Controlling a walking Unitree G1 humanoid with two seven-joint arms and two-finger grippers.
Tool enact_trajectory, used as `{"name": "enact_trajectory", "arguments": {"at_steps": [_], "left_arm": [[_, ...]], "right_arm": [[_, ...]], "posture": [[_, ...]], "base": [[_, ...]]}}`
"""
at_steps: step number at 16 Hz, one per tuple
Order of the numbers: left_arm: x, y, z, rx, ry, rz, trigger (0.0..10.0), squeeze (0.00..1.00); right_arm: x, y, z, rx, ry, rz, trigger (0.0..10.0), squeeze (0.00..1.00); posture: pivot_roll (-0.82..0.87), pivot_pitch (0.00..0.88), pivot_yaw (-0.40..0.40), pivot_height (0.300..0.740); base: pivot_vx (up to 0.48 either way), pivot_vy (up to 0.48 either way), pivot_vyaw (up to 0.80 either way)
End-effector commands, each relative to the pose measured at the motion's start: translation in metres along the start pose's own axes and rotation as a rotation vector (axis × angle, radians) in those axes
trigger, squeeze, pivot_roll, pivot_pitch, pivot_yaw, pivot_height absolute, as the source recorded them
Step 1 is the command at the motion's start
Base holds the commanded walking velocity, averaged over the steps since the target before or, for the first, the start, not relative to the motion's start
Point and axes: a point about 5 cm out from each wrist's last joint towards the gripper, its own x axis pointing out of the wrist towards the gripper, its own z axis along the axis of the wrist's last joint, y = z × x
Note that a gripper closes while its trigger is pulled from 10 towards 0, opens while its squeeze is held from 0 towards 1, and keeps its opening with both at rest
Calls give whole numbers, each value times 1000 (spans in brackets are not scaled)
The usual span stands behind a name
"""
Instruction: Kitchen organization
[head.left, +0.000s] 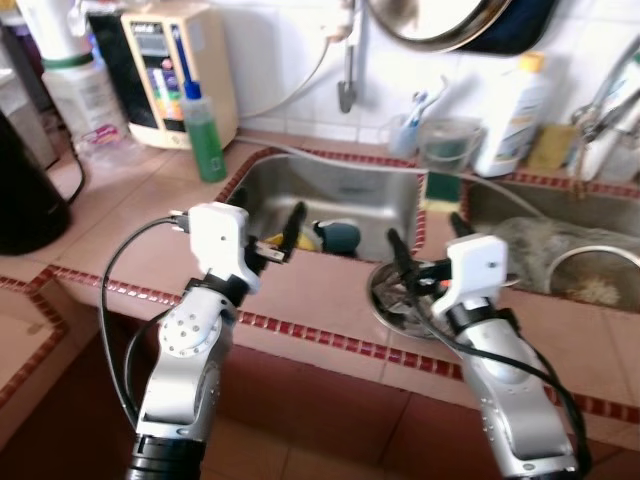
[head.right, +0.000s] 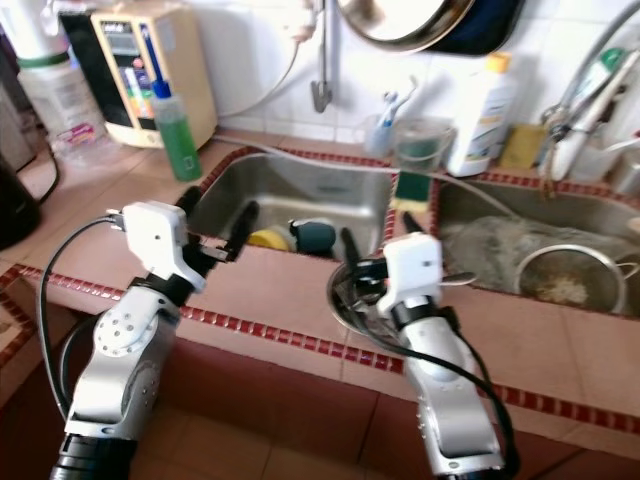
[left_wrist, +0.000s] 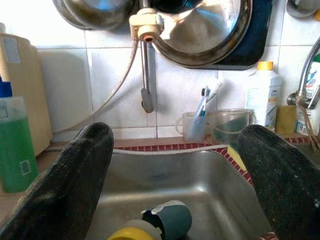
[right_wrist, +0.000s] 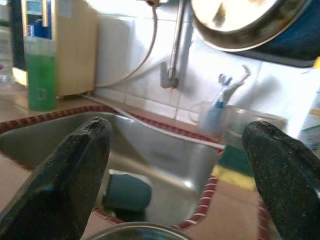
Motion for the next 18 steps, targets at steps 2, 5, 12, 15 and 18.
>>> {"name": "enact_trajectory", "arguments": {"at_steps": [2,5,12,15,18], "left_arm": [[0,6,5,8,-20,15,10000,0],[2,5,6,3,-25,11,10000,0],[3,3,3,-43,-14,17,10000,0],[-2,-4,3,-8,-12,-64,10000,0],[-4,-15,1,62,15,-139,10000,0]], "right_arm": [[4,4,3,-3,-18,21,10000,0],[5,3,3,-7,-20,21,10000,0],[1,4,3,-13,-23,39,10000,0],[-17,2,-3,8,-5,74,10000,0],[-23,-9,-7,185,11,-55,10000,0]], "posture": [[-219,0,45,740],[-222,0,45,740],[-228,0,44,740],[-231,15,46,740],[-235,33,50,740]], "base": [[0,-351,0],[0,-350,0],[0,-147,0],[0,0,0],[0,0,0]]}}
